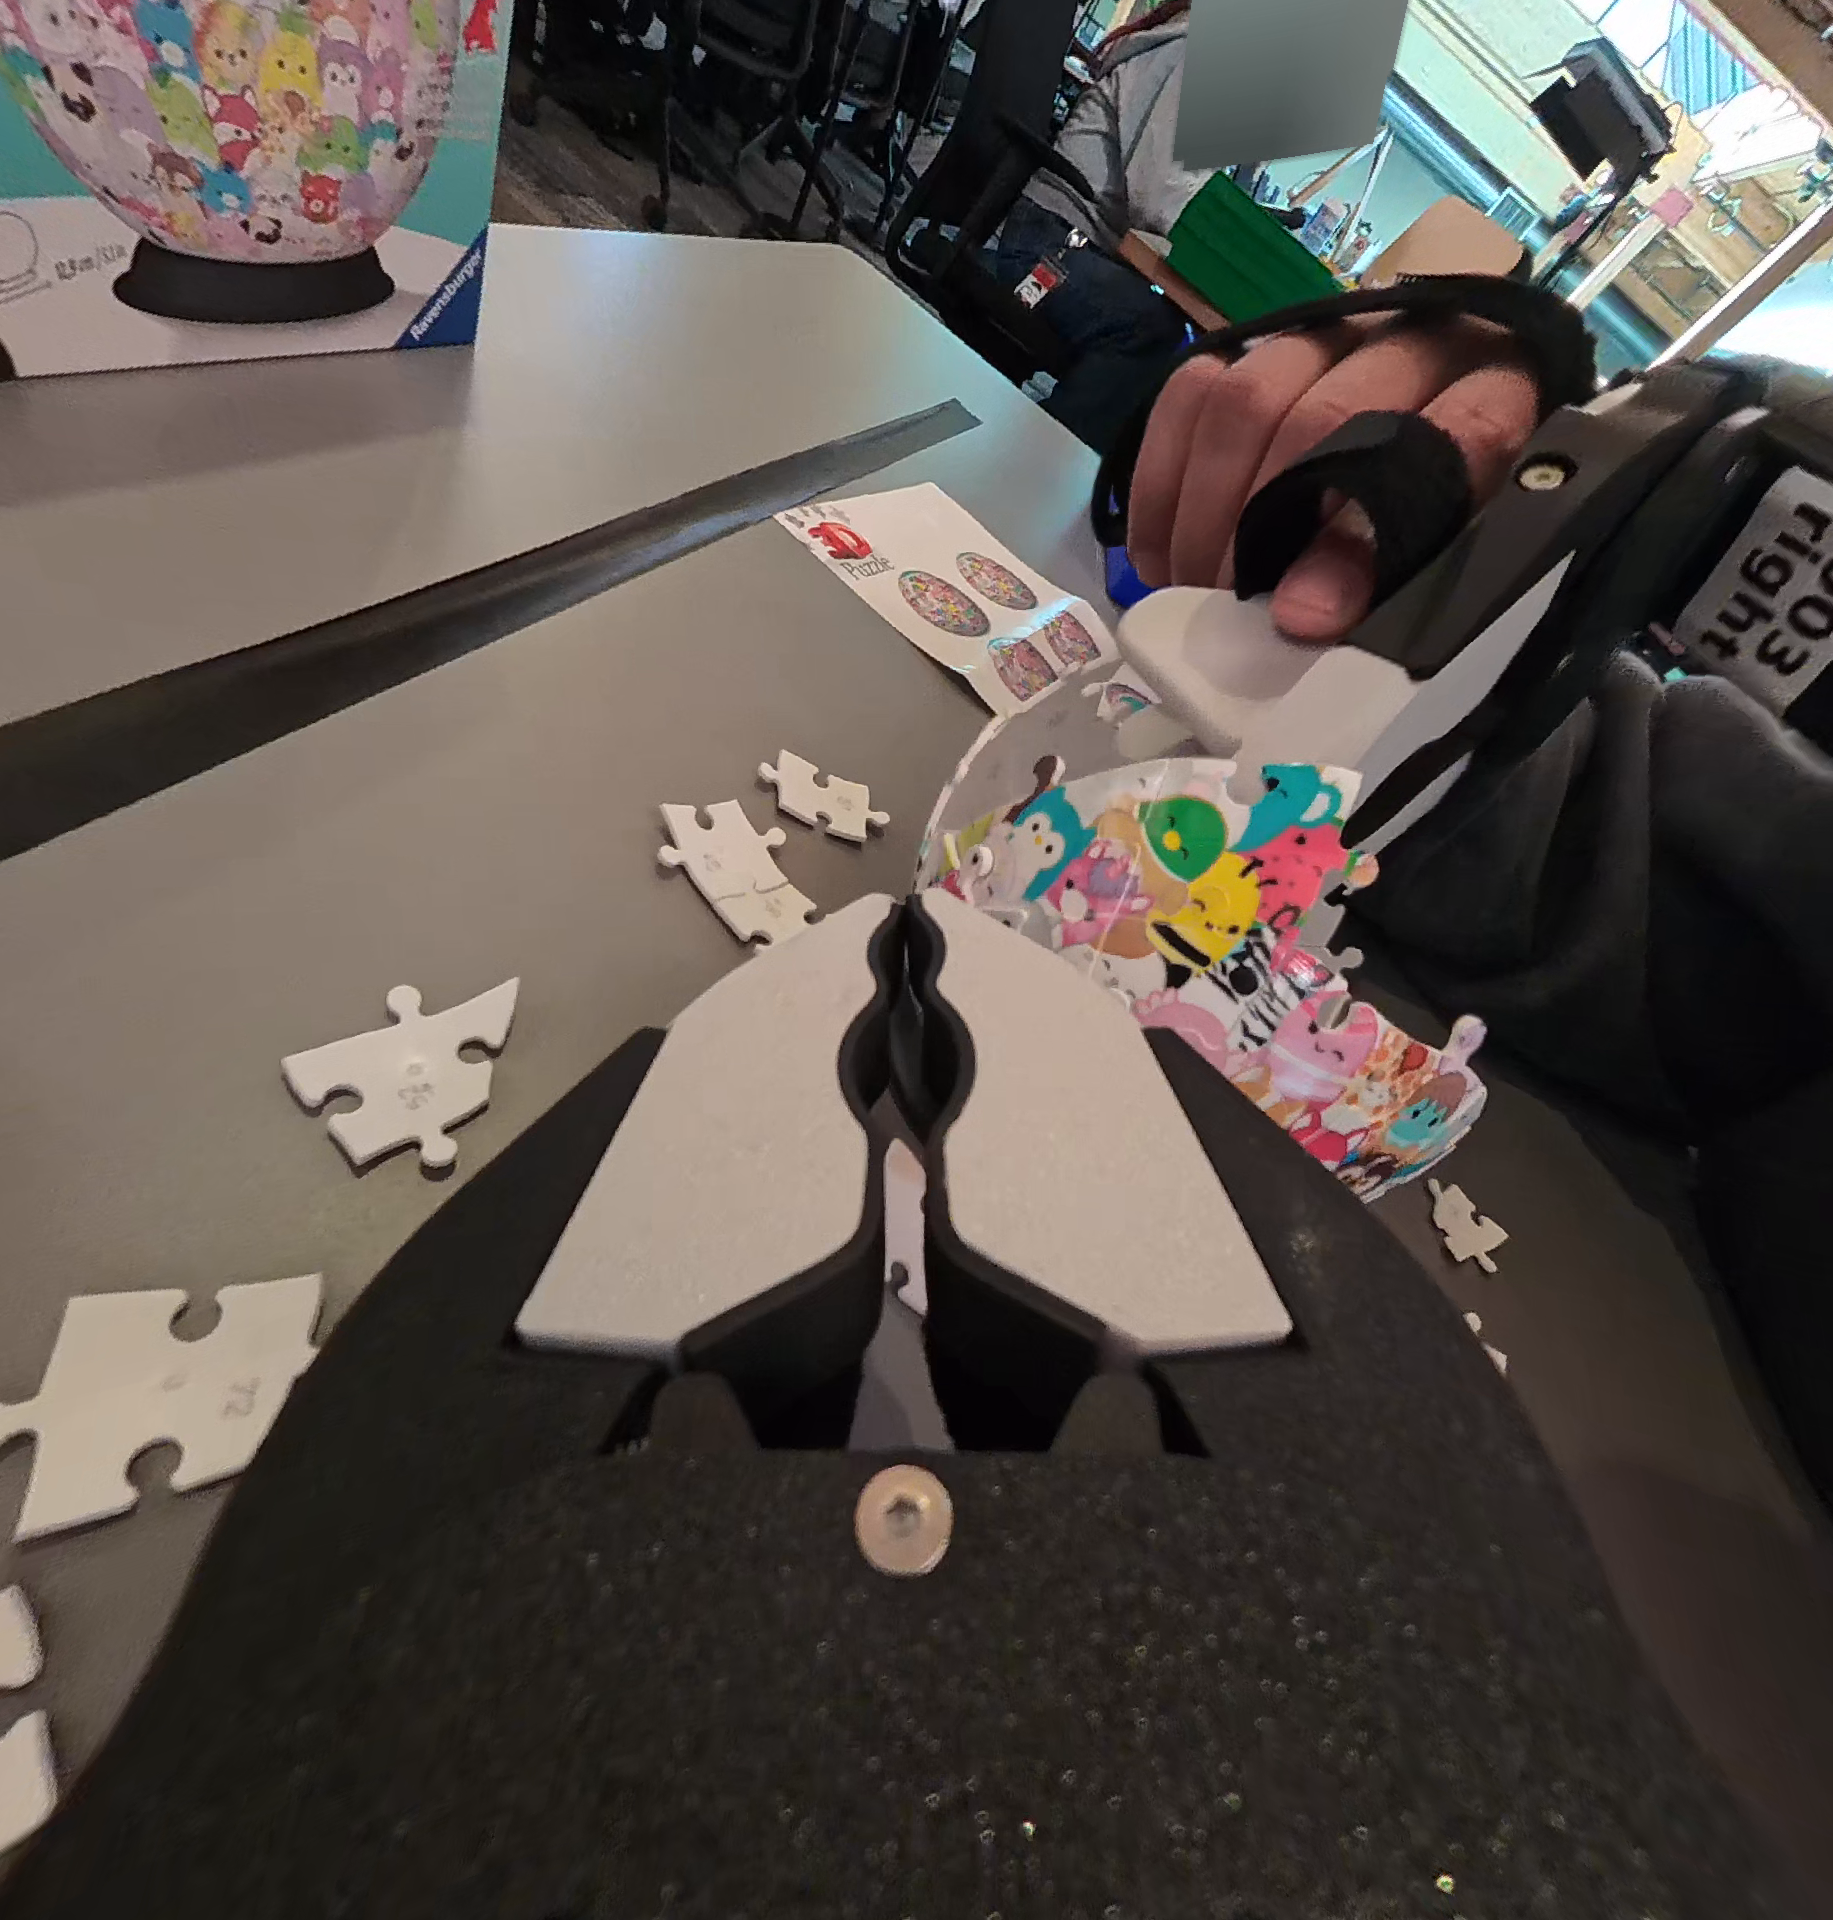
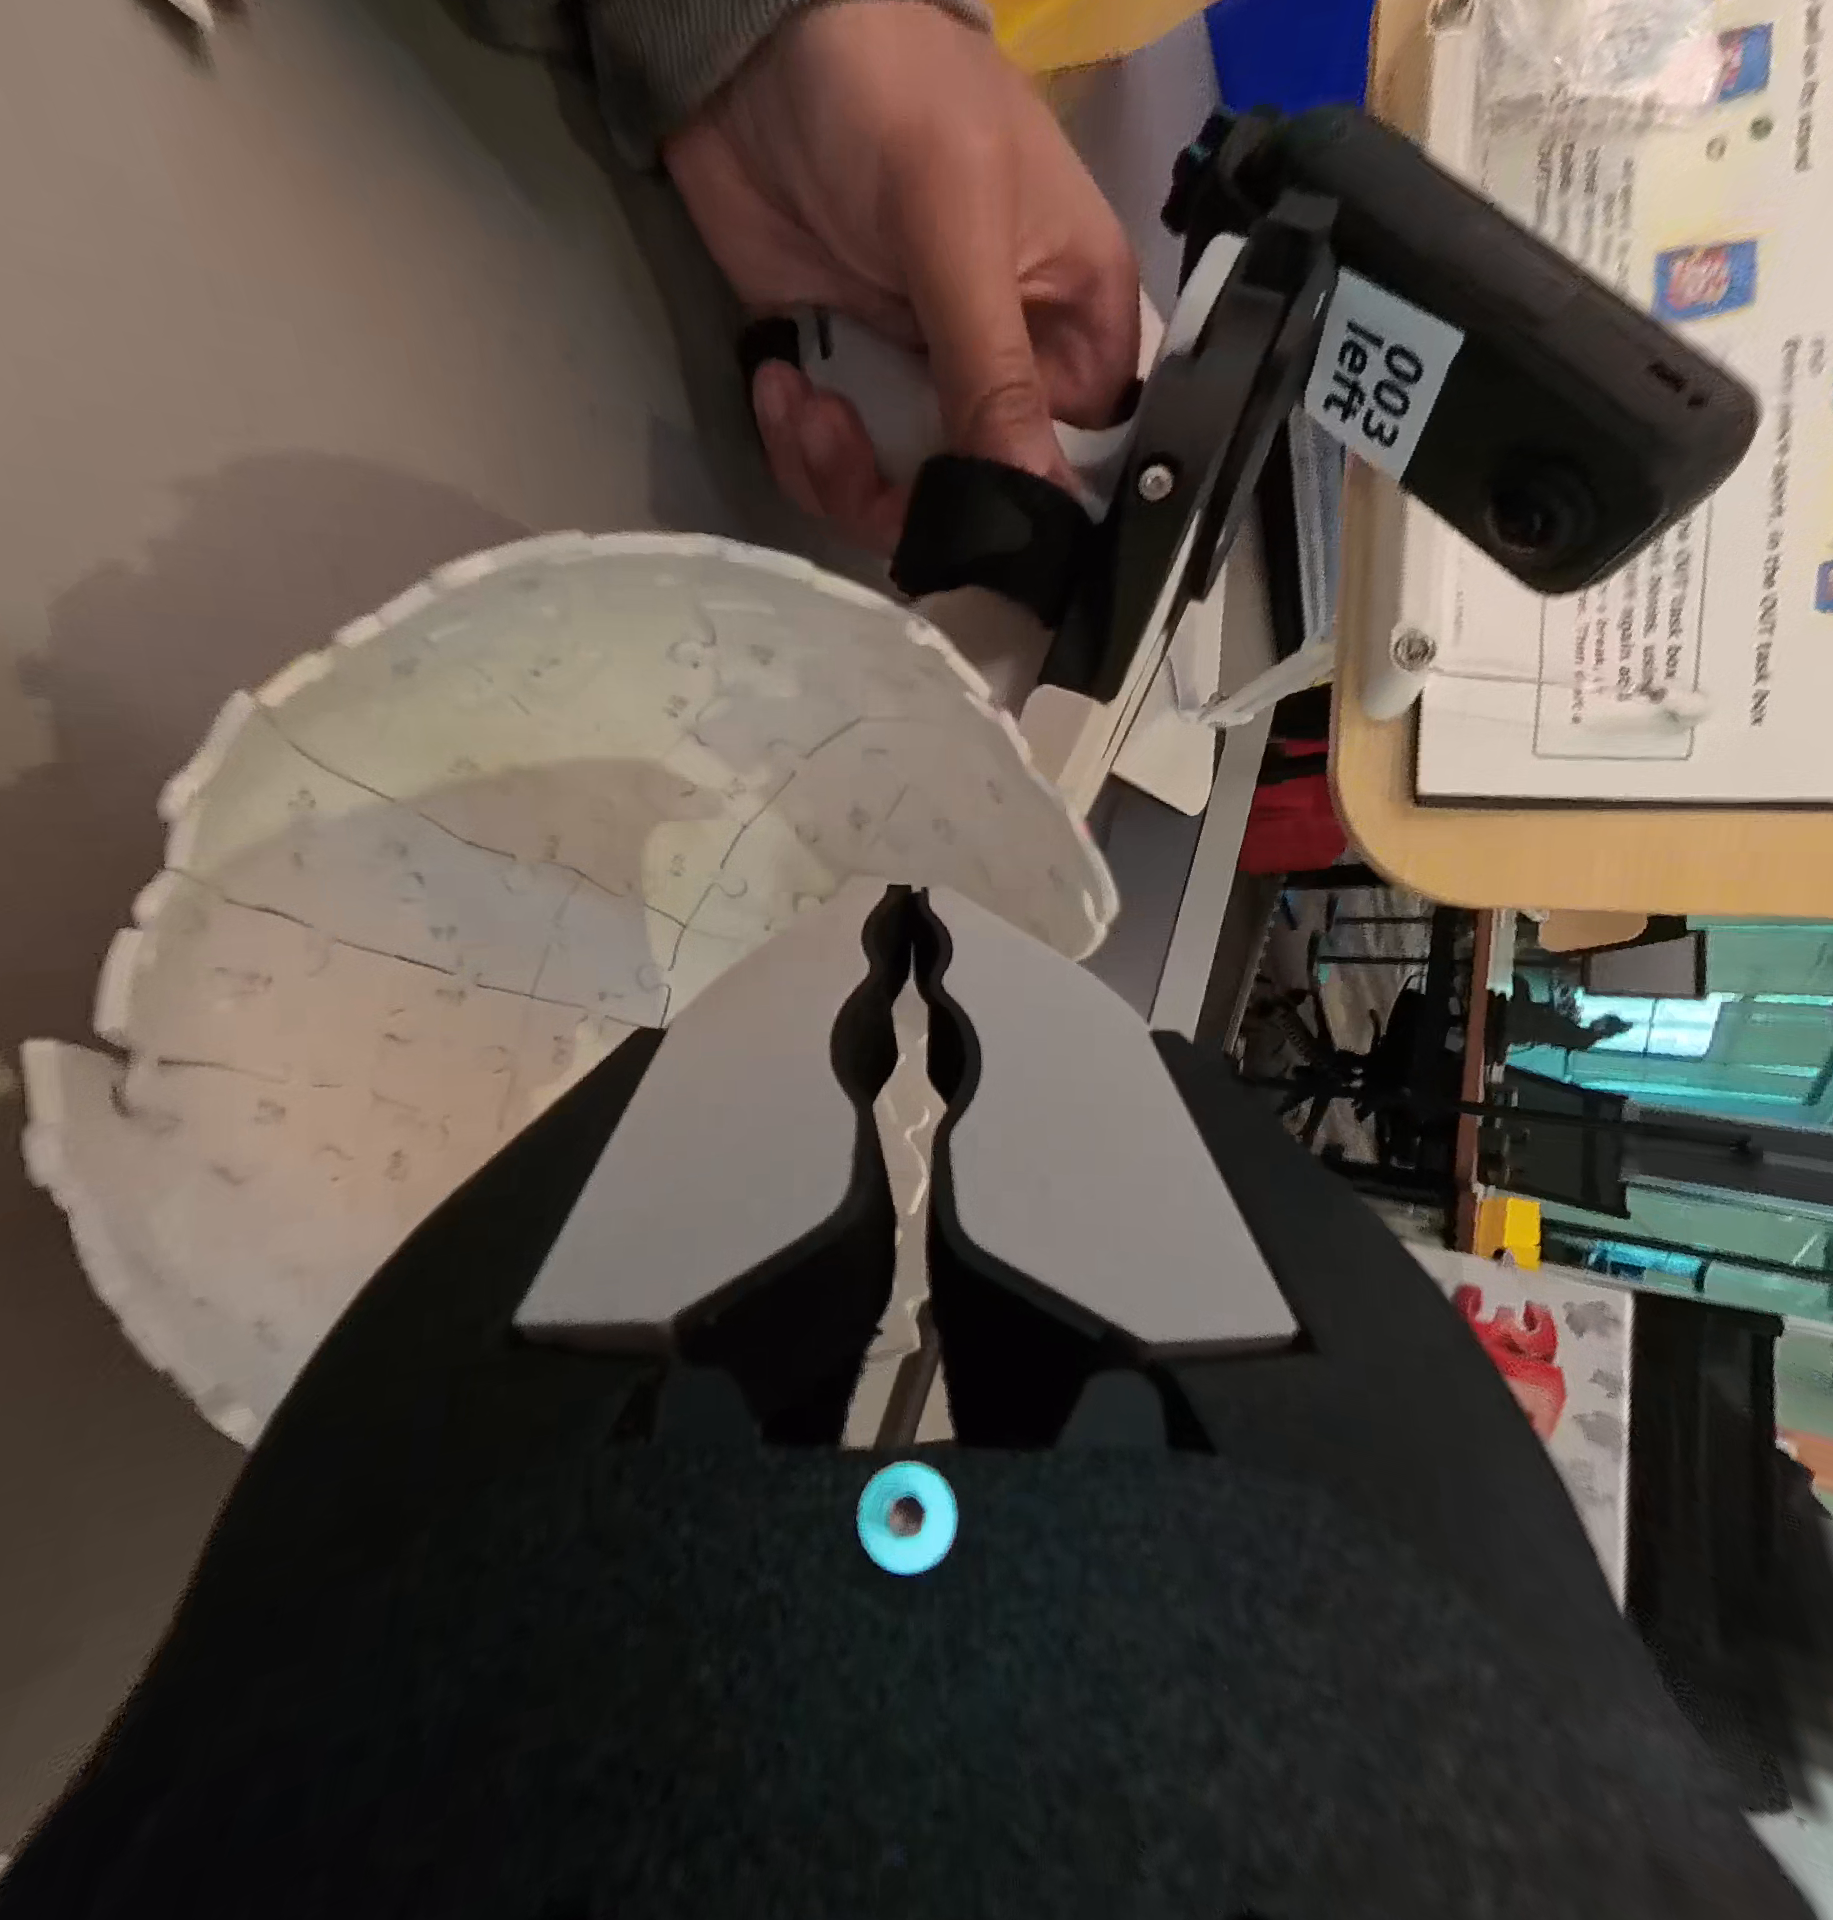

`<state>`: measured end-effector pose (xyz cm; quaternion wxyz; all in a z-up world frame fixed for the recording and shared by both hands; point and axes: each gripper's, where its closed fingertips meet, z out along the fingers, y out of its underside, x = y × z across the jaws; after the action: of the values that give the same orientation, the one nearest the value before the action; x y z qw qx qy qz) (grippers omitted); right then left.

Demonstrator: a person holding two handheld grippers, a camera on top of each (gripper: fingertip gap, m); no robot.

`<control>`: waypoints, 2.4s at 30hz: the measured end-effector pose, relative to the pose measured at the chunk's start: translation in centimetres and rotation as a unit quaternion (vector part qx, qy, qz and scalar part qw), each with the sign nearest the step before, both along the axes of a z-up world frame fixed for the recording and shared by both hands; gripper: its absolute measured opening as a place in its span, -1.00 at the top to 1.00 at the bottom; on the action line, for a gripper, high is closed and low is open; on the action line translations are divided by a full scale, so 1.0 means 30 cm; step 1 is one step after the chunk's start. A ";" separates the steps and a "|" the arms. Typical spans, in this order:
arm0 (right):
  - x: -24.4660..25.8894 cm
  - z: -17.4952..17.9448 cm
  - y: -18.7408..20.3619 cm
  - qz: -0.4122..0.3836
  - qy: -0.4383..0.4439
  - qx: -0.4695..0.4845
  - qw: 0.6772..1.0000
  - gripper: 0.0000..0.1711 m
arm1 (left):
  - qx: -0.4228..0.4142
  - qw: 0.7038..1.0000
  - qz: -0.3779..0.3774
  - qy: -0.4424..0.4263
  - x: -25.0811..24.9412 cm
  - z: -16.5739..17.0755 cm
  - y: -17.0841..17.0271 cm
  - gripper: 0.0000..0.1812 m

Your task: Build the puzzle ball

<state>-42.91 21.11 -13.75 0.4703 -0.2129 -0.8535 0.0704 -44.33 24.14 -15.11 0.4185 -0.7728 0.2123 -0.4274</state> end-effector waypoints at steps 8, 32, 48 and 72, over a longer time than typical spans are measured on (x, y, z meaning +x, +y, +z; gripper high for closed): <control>-0.023 -0.026 0.049 -0.074 0.000 0.063 0.995 1.00 | -0.005 0.999 -0.027 -0.017 0.025 0.007 0.020 1.00; -0.022 -0.038 0.072 -0.127 -0.011 0.079 0.989 1.00 | -0.009 0.999 -0.040 0.003 0.030 -0.011 0.007 1.00; -0.029 -0.034 0.075 -0.130 -0.002 0.052 0.990 1.00 | -0.003 0.999 -0.035 0.031 0.037 -0.027 0.006 1.00; 0.157 0.053 0.010 -0.423 0.055 -0.452 0.783 1.00 | -0.007 0.996 -0.090 -0.011 0.082 0.000 -0.059 1.00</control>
<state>-38.19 21.40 -12.17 0.3488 -0.7366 -0.5207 0.2542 -41.86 22.36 -15.11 0.3756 -0.7489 0.2733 -0.4727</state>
